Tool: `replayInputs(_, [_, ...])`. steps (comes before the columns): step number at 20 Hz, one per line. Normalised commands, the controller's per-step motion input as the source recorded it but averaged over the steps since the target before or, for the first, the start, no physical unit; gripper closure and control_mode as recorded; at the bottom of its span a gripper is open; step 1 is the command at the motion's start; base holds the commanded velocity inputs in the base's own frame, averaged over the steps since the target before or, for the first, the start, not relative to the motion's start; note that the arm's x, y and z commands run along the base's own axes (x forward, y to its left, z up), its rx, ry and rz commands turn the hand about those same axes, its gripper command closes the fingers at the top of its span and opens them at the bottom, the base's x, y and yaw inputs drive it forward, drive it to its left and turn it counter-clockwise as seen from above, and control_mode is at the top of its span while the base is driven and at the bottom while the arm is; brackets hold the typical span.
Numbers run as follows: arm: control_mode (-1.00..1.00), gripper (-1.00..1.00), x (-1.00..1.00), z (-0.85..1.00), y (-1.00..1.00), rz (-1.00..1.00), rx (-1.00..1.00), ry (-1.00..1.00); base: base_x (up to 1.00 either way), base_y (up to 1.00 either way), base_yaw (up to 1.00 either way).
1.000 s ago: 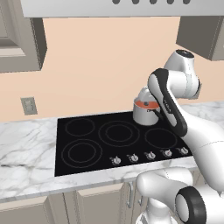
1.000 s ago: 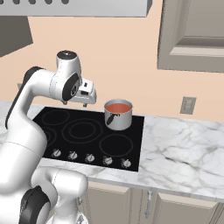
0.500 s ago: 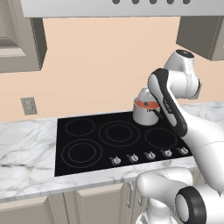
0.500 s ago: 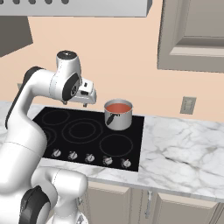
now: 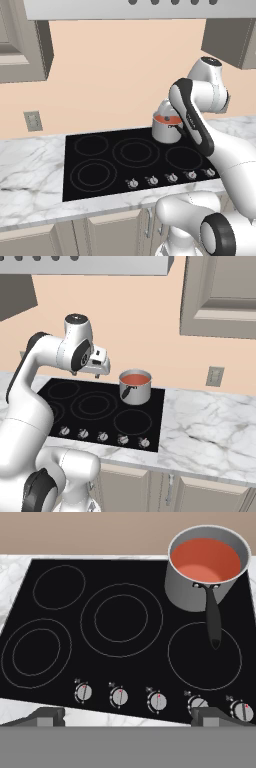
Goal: Wait until the marinara sauce is simmered to a deep red color and then turn off the stove.
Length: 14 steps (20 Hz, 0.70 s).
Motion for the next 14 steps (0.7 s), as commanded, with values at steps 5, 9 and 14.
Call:
replayInputs(5, [-1.0,-1.0,0.0,0.0,0.0,0.0,0.0,0.0,0.0,0.0,0.0])
replayInputs(9, [-1.0,-1.0,0.0,0.0,0.0,0.0,0.0,0.0,0.0,0.0,0.0])
replayInputs(14, [-1.0,-1.0,0.0,0.0,0.0,0.0,0.0,0.0,0.0,0.0,0.0])
